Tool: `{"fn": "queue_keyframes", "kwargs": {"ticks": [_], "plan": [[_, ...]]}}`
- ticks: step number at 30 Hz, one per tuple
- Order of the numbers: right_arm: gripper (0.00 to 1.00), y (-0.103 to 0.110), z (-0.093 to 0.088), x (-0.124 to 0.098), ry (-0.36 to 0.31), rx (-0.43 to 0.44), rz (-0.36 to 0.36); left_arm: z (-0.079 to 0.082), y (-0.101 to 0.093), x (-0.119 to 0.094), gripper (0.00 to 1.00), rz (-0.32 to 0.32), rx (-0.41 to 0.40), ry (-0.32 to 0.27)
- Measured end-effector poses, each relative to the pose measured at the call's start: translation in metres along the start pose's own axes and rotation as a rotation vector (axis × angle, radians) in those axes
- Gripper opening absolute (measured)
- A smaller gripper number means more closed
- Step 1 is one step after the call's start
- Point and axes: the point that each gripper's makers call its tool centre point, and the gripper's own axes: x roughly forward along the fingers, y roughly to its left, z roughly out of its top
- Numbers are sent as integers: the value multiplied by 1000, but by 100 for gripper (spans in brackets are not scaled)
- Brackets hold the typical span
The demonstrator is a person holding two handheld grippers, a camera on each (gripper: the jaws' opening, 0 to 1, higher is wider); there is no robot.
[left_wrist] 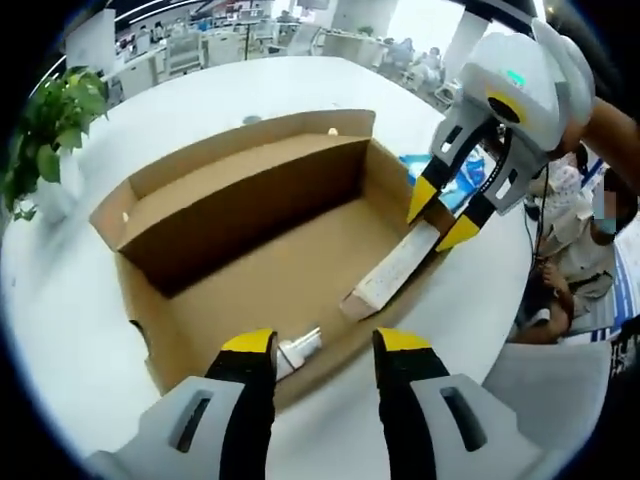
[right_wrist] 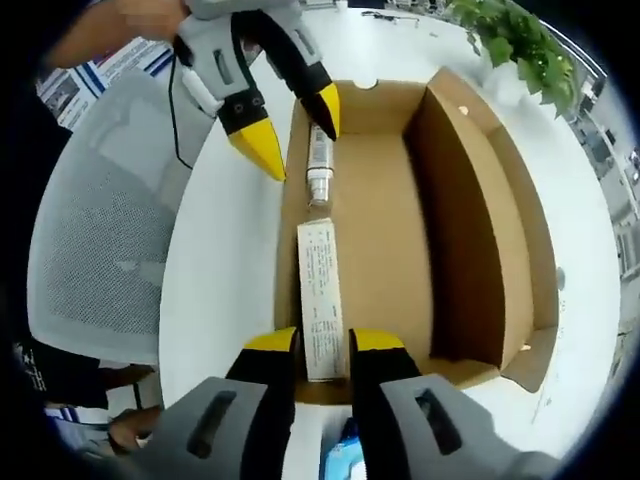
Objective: Operate the shoe box by opening the lid, removing the specified soft item, and placing it in the target area until the item is outside and the box remains undamaged.
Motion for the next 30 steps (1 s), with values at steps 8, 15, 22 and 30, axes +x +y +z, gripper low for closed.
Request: {"fn": "queue_keyframes", "kwargs": {"ticks": [8,15,22,30], "plan": [[17,-2,-4,12,33,-33,18,0,1,1,39,2,2,5],[17,-4,-5,25,48,-35,37,-1,1,1,39,-4,-3,8],[18,-6,-6,35,60,-30,37,-1,0,1,38,-13,-5,8],[17,-6,-6,36,62,-20,35,-5,-1,0,38,-21,-8,11]]}}
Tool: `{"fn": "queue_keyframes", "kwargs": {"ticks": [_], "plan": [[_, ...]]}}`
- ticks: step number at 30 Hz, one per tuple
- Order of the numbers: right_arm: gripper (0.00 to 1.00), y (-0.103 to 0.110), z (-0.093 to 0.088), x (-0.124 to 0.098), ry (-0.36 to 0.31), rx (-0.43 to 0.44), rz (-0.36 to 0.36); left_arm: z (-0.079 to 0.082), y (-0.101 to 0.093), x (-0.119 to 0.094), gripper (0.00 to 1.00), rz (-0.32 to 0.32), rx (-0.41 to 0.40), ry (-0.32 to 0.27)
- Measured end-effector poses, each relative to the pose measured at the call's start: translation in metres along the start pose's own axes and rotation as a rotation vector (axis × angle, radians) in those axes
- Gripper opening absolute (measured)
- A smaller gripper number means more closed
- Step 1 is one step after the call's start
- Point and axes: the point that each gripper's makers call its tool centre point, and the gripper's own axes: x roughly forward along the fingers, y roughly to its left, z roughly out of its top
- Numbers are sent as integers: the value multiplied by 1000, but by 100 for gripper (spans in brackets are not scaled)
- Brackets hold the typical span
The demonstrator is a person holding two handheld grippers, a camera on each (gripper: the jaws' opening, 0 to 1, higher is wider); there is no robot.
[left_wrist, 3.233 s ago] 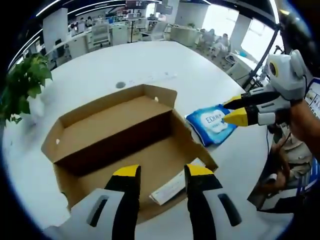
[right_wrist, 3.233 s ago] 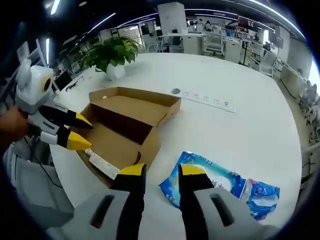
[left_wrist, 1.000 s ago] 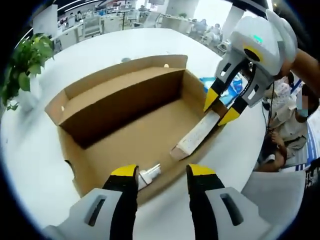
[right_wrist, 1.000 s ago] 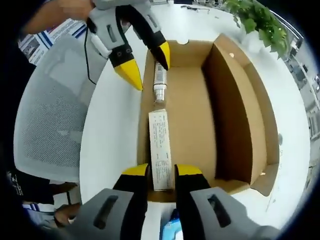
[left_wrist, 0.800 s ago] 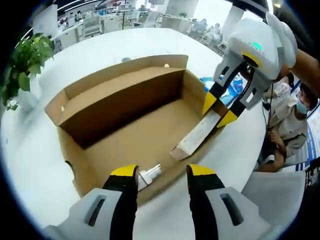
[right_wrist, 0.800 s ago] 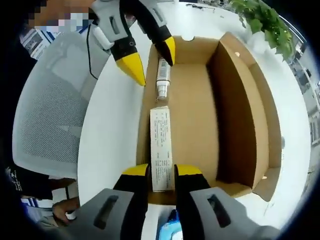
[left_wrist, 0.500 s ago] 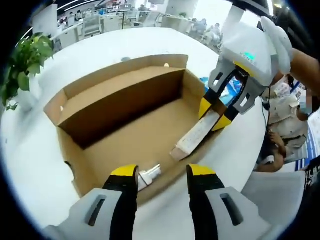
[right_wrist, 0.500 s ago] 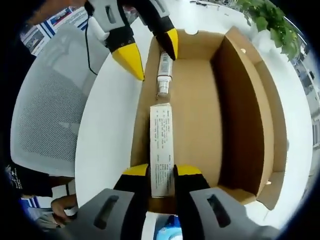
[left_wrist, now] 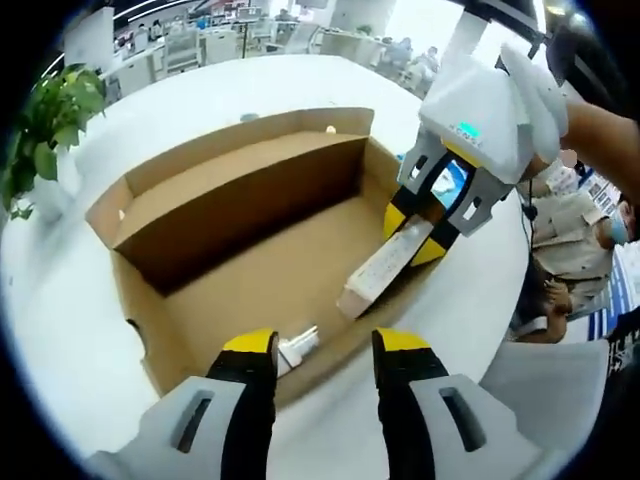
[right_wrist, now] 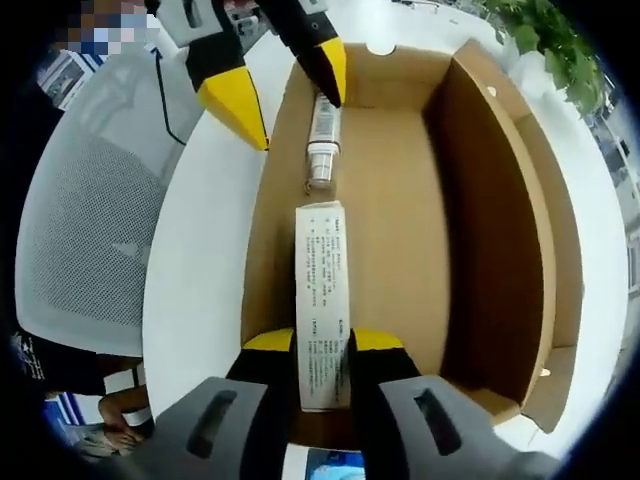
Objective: Operate the shoe box by opening the lid, removing the specified soft item, and placing it in the target area until the item is outside and the box remains undamaged.
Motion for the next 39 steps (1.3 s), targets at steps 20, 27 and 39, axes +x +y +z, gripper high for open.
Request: {"fn": "queue_keyframes", "kwargs": {"ticks": [20,27,39], "plan": [[15,-10,15,-41,-128,128,-79,3,7,-19,47,35,10,-42],[15,-11,20,-62,-158,131,-128,0,13,-25,57,52,8,-47],[15,-16,27,-98,-240,178,-188,-3,14,-28,62,54,6,-49]]}}
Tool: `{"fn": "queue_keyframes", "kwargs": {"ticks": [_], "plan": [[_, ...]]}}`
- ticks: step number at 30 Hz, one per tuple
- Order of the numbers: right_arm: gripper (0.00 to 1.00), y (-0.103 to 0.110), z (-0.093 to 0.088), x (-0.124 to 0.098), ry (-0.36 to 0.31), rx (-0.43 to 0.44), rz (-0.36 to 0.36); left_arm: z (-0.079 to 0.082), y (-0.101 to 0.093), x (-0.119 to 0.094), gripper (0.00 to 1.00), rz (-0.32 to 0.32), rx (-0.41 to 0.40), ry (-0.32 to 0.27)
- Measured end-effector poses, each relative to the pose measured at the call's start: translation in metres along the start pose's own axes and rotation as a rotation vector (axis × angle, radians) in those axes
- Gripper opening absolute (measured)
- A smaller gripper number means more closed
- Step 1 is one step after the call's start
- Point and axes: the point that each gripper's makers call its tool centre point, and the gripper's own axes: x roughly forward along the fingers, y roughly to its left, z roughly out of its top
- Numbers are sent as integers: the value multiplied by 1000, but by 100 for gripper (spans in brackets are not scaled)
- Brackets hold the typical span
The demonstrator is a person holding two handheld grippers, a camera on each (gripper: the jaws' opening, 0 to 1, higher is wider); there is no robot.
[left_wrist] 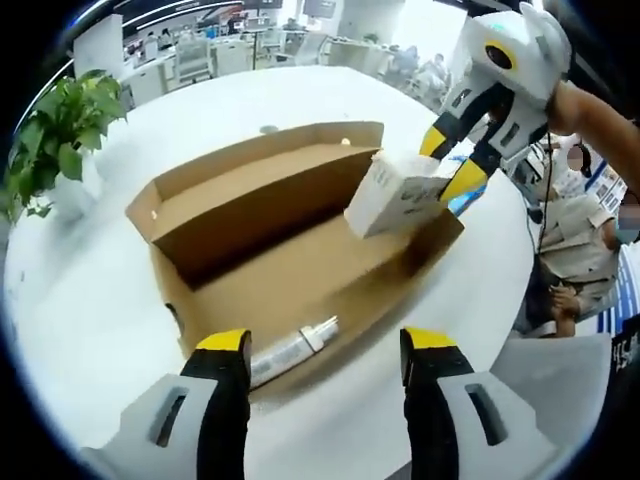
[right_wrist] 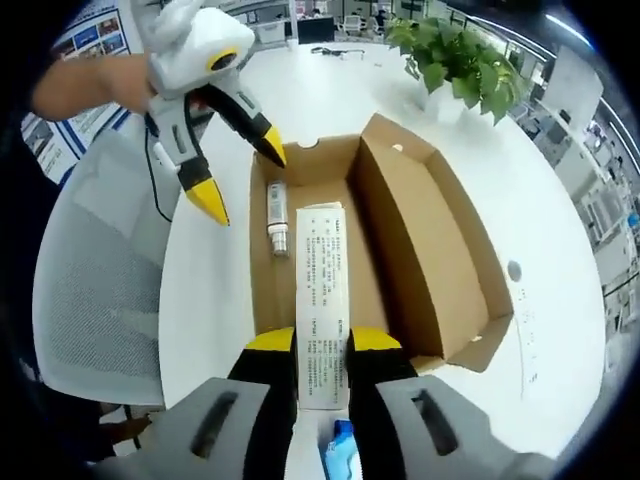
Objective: Operate the shoe box by opening the lid, removing the specified soft item, and placing it in the target area until the item is outside and the box remains undamaged.
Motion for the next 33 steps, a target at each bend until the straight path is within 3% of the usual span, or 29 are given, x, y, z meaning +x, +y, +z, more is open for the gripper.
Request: {"fn": "queue_keyframes", "kwargs": {"ticks": [13,20,25,33], "plan": [[15,-10,-22,-51,27,13,-60,-1,-5,0,60,-10,0,-6],[15,-22,-54,-81,73,37,-106,-1,-11,2,60,-13,3,-7],[15,-34,-87,-101,112,66,-132,0,-15,4,59,-21,2,-4],[15,-43,-111,-112,147,81,-148,1,-20,7,58,-22,2,6]]}}
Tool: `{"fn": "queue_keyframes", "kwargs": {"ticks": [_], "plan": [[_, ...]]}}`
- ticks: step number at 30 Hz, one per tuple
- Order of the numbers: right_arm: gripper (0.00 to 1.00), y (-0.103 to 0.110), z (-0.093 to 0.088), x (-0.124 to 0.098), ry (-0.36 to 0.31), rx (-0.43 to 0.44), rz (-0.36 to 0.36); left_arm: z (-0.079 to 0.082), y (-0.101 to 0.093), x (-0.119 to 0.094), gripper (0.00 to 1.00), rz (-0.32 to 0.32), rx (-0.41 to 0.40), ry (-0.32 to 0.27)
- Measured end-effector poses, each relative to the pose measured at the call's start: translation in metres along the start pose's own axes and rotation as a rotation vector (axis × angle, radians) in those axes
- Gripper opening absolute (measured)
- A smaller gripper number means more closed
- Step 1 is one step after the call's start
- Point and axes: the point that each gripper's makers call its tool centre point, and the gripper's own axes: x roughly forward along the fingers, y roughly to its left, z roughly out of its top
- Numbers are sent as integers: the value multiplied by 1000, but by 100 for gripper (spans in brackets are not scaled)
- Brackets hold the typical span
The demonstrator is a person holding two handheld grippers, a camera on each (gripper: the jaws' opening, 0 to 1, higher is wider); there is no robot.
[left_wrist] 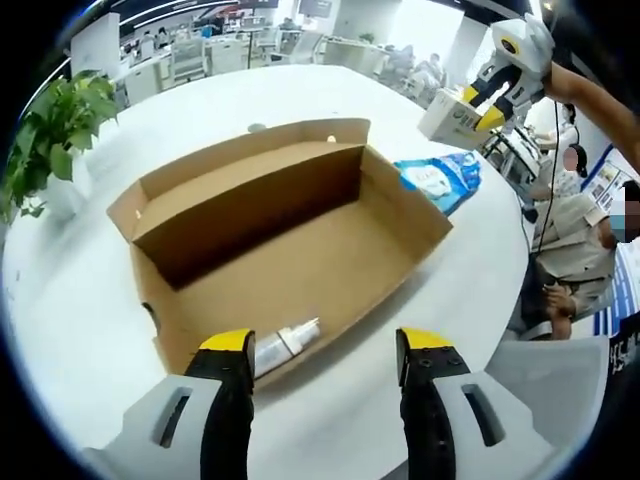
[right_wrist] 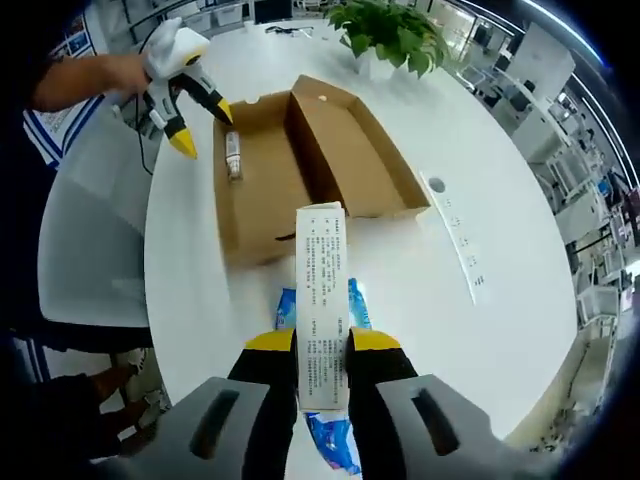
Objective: Operate the shoe box by opening the lid, removing the specified soft item, and placing it in the target area until the item is outside and the box remains undamaged.
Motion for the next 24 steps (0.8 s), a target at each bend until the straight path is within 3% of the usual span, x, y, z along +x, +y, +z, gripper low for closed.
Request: {"fn": "queue_keyframes", "kwargs": {"ticks": [11,24], "plan": [[15,-25,-44,-2,70,-52,5,5,-8,3,57,6,10,8],[15,-63,-100,-3,124,-96,8,22,-13,20,56,24,13,18]]}}
